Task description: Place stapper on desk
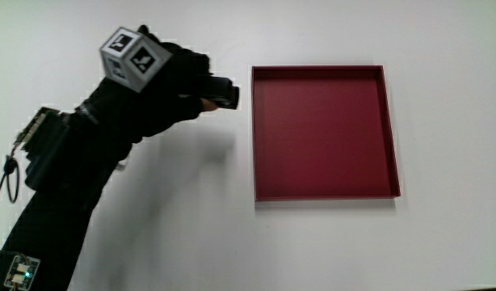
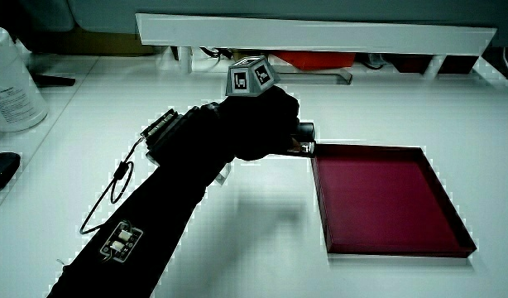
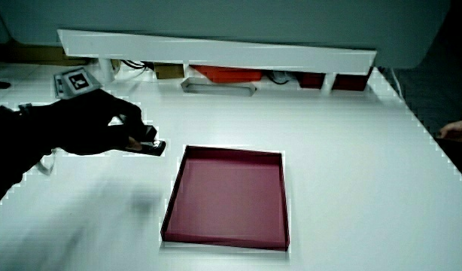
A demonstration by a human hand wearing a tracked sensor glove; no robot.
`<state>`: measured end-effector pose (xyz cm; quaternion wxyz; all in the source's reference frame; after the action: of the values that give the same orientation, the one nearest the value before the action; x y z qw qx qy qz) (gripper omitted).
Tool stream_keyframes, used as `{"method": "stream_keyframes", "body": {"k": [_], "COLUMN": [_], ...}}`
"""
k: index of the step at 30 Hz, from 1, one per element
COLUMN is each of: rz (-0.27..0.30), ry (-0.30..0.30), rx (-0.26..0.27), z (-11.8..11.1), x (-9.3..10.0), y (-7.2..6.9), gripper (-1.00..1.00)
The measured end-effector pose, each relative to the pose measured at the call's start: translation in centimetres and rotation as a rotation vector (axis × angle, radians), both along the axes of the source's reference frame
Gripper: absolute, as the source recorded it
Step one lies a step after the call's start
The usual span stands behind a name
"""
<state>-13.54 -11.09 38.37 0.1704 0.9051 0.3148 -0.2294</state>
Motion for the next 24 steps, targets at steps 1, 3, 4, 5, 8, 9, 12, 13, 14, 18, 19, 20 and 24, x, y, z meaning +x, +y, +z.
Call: {"method": "stream_keyframes", "body": {"k": [1,3,4,5,8,9,12,13,14,18,19,20,24], "rz": [-0.147,-0.099,-0.118,-0.133,-0.167,-0.173,-0.195,-0.203,-0.199,-0.217,-0.222,-0.229,-0.227], "ry": [0.016,-0.065,-0.077,-0.088,-0.132,-0.150,-0.162,-0.180,-0.184,-0.203,-0.208,-0.215,-0.238], "rx": [-0.196,-0.085,-0.093,-0.104,-0.128,-0.125,-0.155,-0.169,-0.176,-0.214,-0.230,-0.248,-0.282], "z": [0.6,0.0,0.3,0.2,0.7,0.9,2.2,2.6,3.1,4.8,5.1,5.2,6.0], "x": [-0.7,-1.2,-1.5,-1.8,-2.4,-2.5,-3.0,-3.1,-3.3,-3.8,-3.8,-3.9,-3.8], "y": [0.2,0.2,0.2,0.3,0.4,0.4,0.2,0.2,0.1,-0.2,-0.2,-0.3,-0.4], "gripper": [0.00,0.00,0.00,0.00,0.00,0.00,0.00,0.00,0.00,0.00,0.00,0.00,0.00]}}
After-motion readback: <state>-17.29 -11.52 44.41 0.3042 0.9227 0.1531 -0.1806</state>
